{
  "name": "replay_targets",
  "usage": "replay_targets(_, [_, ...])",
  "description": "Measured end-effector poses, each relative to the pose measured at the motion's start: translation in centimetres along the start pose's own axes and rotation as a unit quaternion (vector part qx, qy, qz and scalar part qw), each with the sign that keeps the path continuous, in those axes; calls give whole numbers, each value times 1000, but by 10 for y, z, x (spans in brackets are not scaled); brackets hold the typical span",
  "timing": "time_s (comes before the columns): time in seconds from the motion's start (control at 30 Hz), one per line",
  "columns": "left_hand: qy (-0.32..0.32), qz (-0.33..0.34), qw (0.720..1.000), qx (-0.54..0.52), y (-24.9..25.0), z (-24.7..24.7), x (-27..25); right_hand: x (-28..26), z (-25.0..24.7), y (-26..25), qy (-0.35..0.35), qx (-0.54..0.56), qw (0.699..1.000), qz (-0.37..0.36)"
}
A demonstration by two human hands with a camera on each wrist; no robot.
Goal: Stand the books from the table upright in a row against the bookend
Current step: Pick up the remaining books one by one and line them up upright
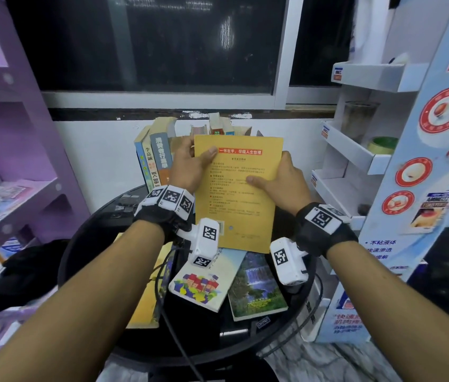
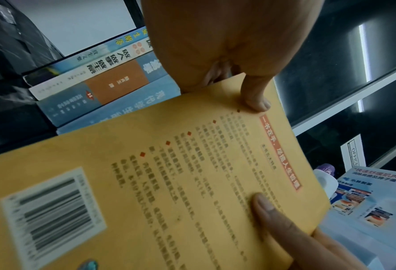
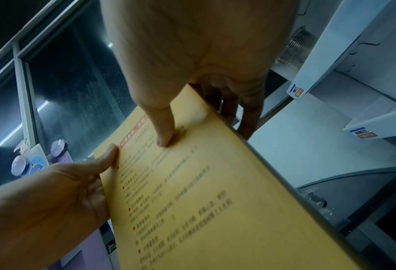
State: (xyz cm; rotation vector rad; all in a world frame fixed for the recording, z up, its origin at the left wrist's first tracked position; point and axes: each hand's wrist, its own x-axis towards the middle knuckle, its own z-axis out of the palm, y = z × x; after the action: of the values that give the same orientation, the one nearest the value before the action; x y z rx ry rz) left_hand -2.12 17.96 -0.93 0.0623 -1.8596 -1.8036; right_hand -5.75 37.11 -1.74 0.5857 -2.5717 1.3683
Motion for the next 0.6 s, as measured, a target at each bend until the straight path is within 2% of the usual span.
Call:
replay_targets(0.43, [-26, -22, 996, -87, -13, -9, 10, 14, -8, -15, 14, 54, 992, -116])
replay_targets(0.6, [-42, -24, 994, -102, -13, -13, 11, 15, -23, -28, -32, 46, 992, -112])
